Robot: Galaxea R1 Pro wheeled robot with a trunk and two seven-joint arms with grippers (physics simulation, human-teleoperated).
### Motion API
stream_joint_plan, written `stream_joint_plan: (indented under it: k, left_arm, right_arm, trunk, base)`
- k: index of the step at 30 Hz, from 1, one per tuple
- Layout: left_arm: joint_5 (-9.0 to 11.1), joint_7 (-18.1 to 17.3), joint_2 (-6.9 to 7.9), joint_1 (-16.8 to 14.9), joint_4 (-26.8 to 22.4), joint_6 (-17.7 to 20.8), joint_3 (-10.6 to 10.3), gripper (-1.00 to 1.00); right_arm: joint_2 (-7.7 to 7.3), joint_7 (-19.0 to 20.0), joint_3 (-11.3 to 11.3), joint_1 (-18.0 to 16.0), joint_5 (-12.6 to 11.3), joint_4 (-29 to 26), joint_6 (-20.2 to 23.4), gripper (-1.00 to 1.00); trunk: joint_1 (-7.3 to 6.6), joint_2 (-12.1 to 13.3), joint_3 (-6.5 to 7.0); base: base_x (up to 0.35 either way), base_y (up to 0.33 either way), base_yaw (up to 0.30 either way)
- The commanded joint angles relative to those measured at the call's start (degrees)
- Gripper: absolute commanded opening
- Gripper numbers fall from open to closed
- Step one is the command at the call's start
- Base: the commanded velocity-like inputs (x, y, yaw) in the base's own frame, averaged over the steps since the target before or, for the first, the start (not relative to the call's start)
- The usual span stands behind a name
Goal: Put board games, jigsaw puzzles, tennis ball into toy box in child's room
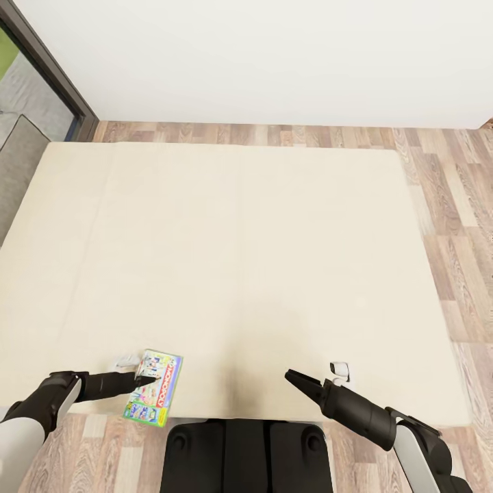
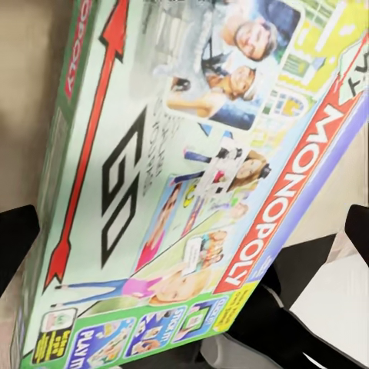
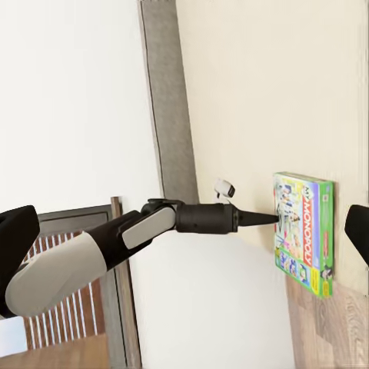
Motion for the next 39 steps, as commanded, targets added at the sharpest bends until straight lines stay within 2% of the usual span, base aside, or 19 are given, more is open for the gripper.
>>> stream_joint_plan:
  k: [1, 26, 33, 39]
  left_arm:
    - [-0.31, -0.34, -0.04, -0.01, -0.07, 0.53, 0.47, 1.0]
    - [-0.09, -0.17, -0.02, -0.02, -0.07, 0.91, 0.48, 1.0]
    - [-0.01, 0.12, 0.11, -0.35, -0.07, 4.96, 0.46, 1.0]
    - [-0.08, 0.2, 0.15, -0.59, -0.07, 6.49, 0.5, 1.0]
  right_arm:
    - [-0.01, 0.06, -0.02, -0.01, -0.19, 0.01, 0.31, 1.0]
    - [-0.01, -0.25, -0.02, 0.0, -0.19, 0.01, 0.31, 1.0]
    - [-0.01, -0.27, -0.02, -0.06, -0.2, 0.01, 0.31, 1.0]
    - [-0.01, -0.35, -0.09, -0.06, -0.26, 0.01, 0.31, 1.0]
  trunk:
    - [0.03, -0.08, -0.06]
    - [0.03, -0.08, -0.06]
    - [0.03, -0.08, -0.06]
    - [0.03, -0.08, -0.06]
  base:
    - [0.0, -0.166, 0.0]
    - [0.0, -0.01, 0.0]
    - [0.0, 0.0, 0.0]
    - [0.0, 0.0, 0.0]
